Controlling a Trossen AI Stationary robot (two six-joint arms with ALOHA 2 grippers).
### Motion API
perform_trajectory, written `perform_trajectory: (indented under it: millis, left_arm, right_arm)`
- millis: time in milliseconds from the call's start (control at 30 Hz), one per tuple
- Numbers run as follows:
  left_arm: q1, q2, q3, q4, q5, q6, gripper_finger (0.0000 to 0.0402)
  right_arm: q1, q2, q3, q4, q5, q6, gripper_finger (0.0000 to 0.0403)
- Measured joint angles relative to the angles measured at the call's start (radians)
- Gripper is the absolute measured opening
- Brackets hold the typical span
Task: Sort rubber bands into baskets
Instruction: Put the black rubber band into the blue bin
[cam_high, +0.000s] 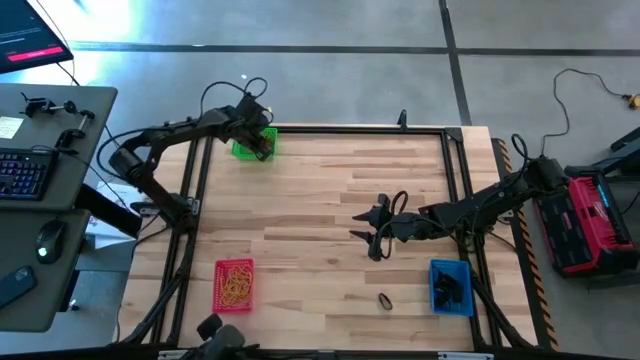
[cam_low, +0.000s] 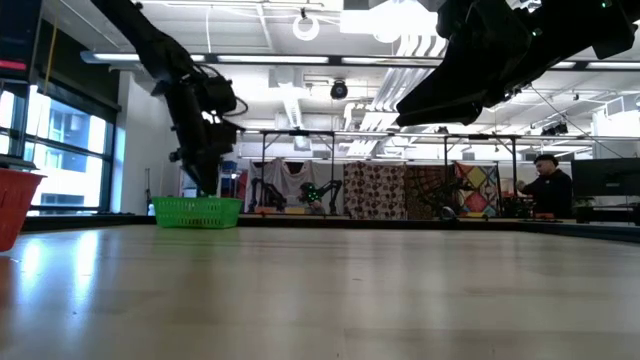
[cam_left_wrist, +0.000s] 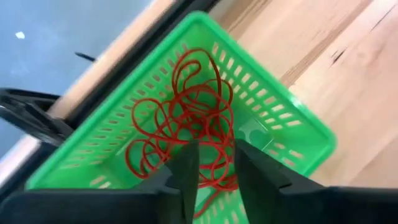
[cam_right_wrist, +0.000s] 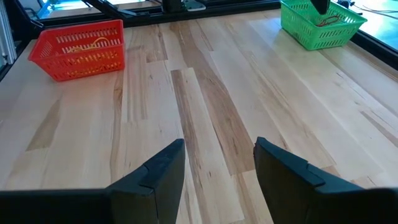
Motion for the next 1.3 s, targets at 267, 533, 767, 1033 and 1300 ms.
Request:
perform_trajectory:
  millis: [267,533,767,1033,1300]
  left_arm:
    - [-0.15,-0.197,-0.09,0.091,0.011,0.075,0.0114]
    - [-0.4,-0.428,-0.362,0.445,0.014,-0.018,0.0087]
    - [-0.608,-0.555,-0.483,0.639,0.007,-0.056,0.0081]
    - [-0.786,-0.621,-0.548,0.736,-0.01,-0.061,0.008]
    - [-0.889,-0.62,-0.548,0.744,0.024,-0.059,0.008]
  right_arm:
    - [0.005,-0.006,0.0,-0.014,0.017,0.053,0.0181]
    - [0.043,-0.005,0.037,-0.142,0.019,0.118,0.017]
    - [0.101,-0.005,0.183,-0.478,-0.011,0.349,0.0157]
    - [0.231,0.081,0.284,-0.692,-0.048,0.592,0.0173]
    - [0.323,0.314,0.503,-0.958,-0.199,0.775,0.0191]
